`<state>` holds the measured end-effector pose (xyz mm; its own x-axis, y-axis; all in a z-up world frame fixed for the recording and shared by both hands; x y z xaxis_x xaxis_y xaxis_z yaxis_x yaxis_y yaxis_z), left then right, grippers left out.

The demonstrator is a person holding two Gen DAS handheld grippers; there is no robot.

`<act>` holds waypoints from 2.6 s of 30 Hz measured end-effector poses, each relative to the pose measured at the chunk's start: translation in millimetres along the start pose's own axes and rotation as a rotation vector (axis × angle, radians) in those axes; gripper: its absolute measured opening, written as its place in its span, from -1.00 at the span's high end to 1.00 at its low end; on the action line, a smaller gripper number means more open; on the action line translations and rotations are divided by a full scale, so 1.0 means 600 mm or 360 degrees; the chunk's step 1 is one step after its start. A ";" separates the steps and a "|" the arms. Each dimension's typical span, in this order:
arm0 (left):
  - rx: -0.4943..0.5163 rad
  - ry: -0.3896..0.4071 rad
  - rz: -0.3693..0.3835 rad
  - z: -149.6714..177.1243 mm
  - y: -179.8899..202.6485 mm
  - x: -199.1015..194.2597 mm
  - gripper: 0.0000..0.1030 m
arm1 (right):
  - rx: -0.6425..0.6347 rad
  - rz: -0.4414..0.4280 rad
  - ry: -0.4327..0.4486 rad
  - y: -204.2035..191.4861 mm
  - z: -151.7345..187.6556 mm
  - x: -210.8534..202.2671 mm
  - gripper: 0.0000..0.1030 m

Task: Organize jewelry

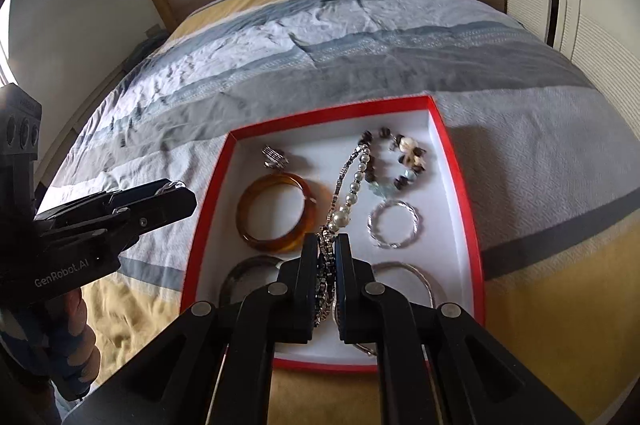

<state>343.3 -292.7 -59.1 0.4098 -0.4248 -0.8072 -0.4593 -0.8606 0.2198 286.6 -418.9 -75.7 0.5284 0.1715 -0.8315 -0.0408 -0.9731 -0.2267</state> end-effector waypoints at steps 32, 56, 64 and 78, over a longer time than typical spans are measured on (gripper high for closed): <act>0.0001 0.0069 -0.0255 0.110 0.041 -0.146 0.21 | -0.0063 0.0059 -0.0007 -0.027 0.119 -0.138 0.40; -0.0021 0.0223 -0.0450 0.316 -0.003 -0.388 -0.10 | -0.0148 -0.0002 0.0115 -0.170 0.282 -0.266 -1.00; -0.0070 0.0229 -0.0480 0.360 -0.023 -0.411 -0.11 | -0.0090 0.0096 0.0161 -0.160 0.310 -0.277 -0.99; -0.0151 0.0206 -0.0512 0.410 -0.053 -0.420 -0.13 | -0.0075 0.0139 0.0187 -0.159 0.340 -0.282 -1.00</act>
<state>61.0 -89.1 2.7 0.6207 -0.1548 -0.7686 -0.2181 -0.9757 0.0204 28.4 -323.9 -17.0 0.6205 0.0693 -0.7812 -0.0527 -0.9901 -0.1297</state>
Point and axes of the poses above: each gripper's, at about its wrist camera, not at the fingertips, and x roughly the way its jaws point, y to its right, z to its underside, the point moved 6 cm from there along x, roughly the way its jaws point, and after that the axes turned 4 degrees about -y, right-handed, at the moved point
